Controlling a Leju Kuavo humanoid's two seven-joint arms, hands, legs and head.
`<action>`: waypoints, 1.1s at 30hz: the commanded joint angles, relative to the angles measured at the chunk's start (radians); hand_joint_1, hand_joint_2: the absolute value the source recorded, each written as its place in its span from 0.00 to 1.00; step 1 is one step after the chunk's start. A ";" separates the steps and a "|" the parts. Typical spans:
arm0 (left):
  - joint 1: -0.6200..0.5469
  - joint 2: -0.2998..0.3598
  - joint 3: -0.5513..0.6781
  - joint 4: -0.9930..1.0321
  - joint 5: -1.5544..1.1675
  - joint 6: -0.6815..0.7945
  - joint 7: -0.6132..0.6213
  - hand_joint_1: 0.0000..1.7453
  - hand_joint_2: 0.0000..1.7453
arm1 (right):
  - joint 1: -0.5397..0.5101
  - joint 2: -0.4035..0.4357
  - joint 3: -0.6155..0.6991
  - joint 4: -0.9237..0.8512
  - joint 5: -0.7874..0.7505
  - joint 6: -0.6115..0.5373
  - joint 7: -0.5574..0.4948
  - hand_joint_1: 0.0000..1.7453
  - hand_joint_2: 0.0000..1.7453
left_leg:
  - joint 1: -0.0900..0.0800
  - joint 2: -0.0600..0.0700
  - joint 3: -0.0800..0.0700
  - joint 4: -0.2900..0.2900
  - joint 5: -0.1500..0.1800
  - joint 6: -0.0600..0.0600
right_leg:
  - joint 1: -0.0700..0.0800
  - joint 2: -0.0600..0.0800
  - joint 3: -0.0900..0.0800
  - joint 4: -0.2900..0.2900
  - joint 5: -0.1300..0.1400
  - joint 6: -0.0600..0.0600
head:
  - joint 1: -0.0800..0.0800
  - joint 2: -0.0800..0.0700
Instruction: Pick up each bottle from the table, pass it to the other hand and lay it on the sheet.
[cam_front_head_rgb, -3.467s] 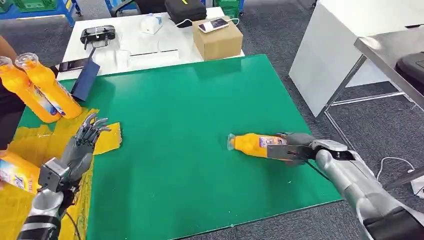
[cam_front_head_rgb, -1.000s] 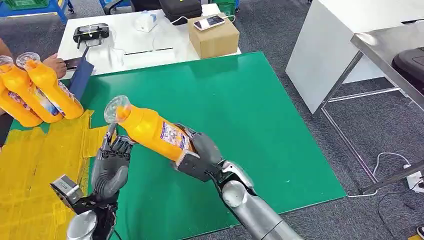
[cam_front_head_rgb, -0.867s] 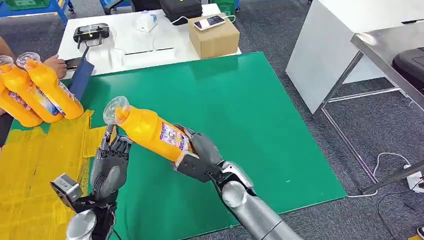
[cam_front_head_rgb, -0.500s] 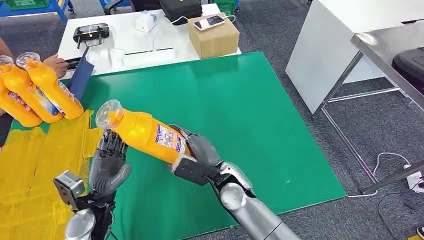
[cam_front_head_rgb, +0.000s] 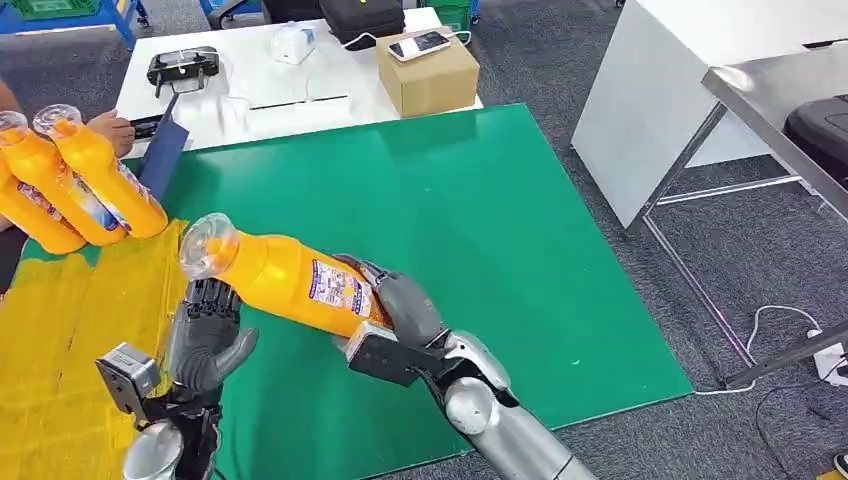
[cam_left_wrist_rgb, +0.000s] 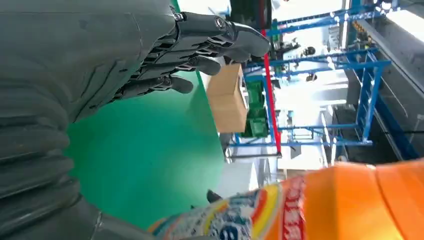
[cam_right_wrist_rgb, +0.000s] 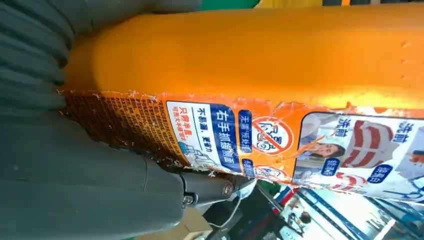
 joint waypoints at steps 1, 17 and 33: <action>-0.019 -0.008 -0.016 0.036 0.009 -0.010 0.009 0.00 1.00 | -0.044 -0.001 0.028 0.092 -0.002 -0.003 0.008 1.00 1.00 | 0.001 -0.004 0.004 0.000 -0.001 -0.001 | 0.000 0.005 0.003 0.000 -0.001 -0.002 | 0.000 0.000; -0.036 -0.006 -0.071 0.029 0.046 -0.044 0.032 0.00 1.00 | -0.070 0.059 0.037 0.235 0.007 -0.005 0.009 1.00 1.00 | 0.002 -0.005 0.004 0.001 -0.001 -0.001 | 0.000 0.005 0.004 0.000 -0.001 -0.003 | 0.000 0.000; -0.022 0.006 -0.176 0.035 0.073 -0.054 0.046 0.00 1.00 | -0.093 0.125 0.158 0.321 0.053 0.020 -0.001 1.00 1.00 | 0.001 -0.003 0.004 0.000 -0.002 -0.001 | 0.000 0.006 0.003 0.000 -0.001 -0.003 | 0.000 0.000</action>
